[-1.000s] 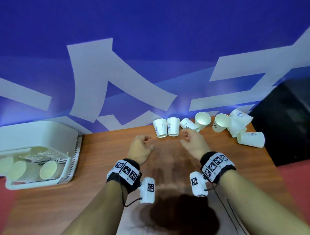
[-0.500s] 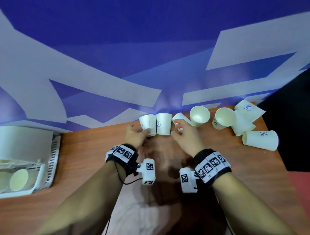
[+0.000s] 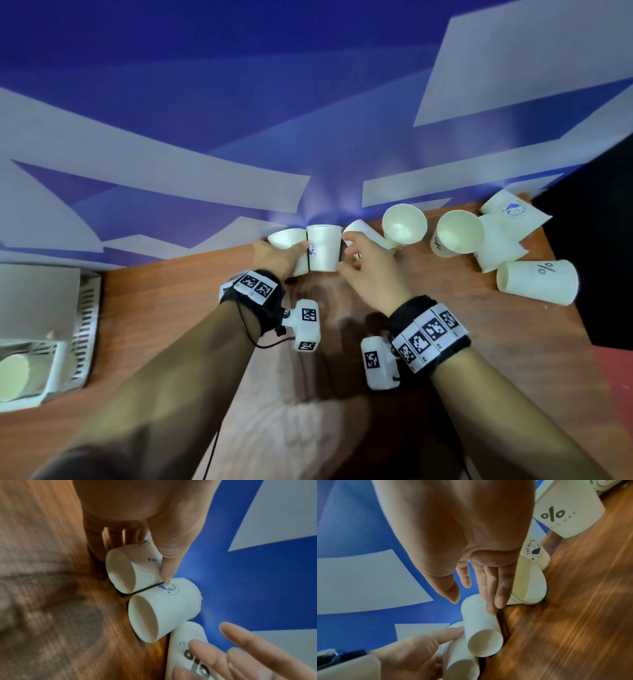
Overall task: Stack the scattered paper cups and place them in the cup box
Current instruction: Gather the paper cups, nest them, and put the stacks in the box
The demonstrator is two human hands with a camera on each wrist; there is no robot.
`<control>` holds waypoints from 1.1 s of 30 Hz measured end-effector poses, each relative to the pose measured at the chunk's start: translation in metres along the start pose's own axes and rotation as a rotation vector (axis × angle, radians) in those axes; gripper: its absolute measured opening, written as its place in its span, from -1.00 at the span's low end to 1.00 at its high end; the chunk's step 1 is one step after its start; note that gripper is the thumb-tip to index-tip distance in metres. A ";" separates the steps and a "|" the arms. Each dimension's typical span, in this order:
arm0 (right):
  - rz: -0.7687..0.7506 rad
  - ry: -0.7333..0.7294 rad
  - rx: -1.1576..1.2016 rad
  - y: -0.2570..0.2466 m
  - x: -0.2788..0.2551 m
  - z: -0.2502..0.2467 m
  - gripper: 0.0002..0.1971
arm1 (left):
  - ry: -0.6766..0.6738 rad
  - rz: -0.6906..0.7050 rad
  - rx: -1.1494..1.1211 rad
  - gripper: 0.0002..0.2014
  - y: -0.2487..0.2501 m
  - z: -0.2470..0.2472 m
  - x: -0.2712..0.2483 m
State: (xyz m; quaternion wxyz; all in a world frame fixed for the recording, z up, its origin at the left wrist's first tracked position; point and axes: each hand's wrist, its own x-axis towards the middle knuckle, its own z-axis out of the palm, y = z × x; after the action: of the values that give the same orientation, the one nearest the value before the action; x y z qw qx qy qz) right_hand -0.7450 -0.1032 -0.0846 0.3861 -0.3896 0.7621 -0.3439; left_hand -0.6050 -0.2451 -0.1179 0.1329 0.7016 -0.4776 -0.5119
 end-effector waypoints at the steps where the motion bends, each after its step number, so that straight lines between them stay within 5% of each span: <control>1: -0.007 -0.005 -0.016 -0.001 0.001 -0.002 -0.49 | -0.006 -0.003 0.001 -0.04 -0.002 0.000 0.002; 12: 0.016 -0.073 -0.324 -0.037 0.026 -0.001 -0.32 | 0.026 0.027 -0.161 -0.40 -0.016 -0.056 -0.038; 17: 0.090 -0.124 -0.421 -0.044 0.032 0.011 -0.41 | 0.040 0.064 -0.187 -0.53 -0.023 -0.075 -0.048; 22: 0.100 -0.146 -0.385 -0.037 0.027 0.028 -0.52 | 0.073 0.067 -0.176 -0.54 -0.034 -0.090 -0.056; 33: 0.202 -0.167 -0.441 -0.044 -0.004 0.062 -0.42 | 0.080 0.070 -0.243 -0.46 -0.056 -0.138 -0.086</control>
State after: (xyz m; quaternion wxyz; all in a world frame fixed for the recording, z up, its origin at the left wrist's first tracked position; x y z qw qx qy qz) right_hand -0.6762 -0.1334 -0.0761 0.3860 -0.4134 0.8191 -0.0958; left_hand -0.4602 -0.1891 -0.0446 0.2536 0.6830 -0.4305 -0.5329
